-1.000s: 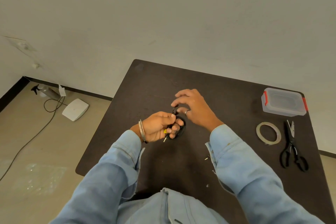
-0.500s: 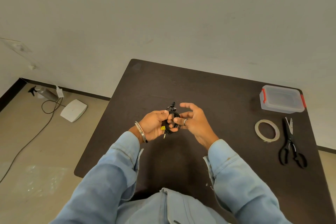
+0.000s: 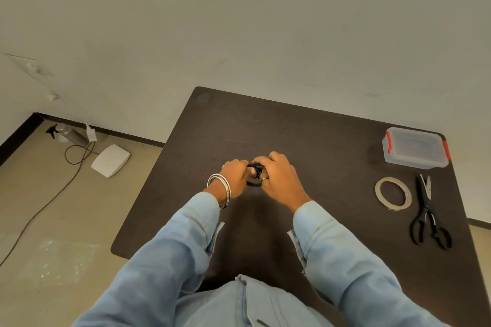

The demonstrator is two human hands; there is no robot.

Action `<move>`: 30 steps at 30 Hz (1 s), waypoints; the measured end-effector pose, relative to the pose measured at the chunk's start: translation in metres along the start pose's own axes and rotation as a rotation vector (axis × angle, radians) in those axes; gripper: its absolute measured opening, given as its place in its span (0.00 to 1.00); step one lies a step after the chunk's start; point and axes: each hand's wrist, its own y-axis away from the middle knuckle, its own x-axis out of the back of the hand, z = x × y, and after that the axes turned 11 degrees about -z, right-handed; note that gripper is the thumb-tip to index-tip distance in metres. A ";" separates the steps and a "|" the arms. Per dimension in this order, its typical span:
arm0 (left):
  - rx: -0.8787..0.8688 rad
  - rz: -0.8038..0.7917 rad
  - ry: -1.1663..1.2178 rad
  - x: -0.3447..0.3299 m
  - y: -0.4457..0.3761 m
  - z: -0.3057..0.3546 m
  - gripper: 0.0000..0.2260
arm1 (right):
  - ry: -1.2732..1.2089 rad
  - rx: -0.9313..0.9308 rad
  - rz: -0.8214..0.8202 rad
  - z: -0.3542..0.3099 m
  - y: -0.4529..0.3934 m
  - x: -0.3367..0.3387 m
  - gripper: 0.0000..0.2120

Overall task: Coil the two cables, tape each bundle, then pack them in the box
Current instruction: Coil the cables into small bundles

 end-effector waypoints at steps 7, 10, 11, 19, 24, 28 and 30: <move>-0.116 0.230 0.097 -0.009 0.003 -0.005 0.08 | -0.636 -0.134 -0.017 0.005 -0.005 0.004 0.11; -0.190 0.326 0.203 -0.010 0.001 -0.011 0.05 | -0.960 -0.181 -0.064 0.003 -0.003 0.003 0.12; -0.203 0.348 0.258 -0.011 0.001 -0.012 0.05 | -1.057 -0.188 -0.080 0.002 -0.001 0.003 0.12; -0.087 0.144 0.805 -0.005 0.004 -0.006 0.06 | -1.412 -0.234 -0.092 0.003 0.002 -0.002 0.09; 0.040 0.284 0.772 -0.010 0.003 -0.001 0.07 | -1.303 -0.212 0.078 -0.001 -0.001 -0.010 0.10; 0.131 0.350 1.000 -0.019 0.003 0.000 0.06 | -1.145 -0.179 0.135 0.000 -0.003 -0.013 0.11; 0.106 0.304 1.213 -0.019 0.003 0.003 0.07 | -1.227 -0.196 0.129 0.000 -0.001 -0.013 0.10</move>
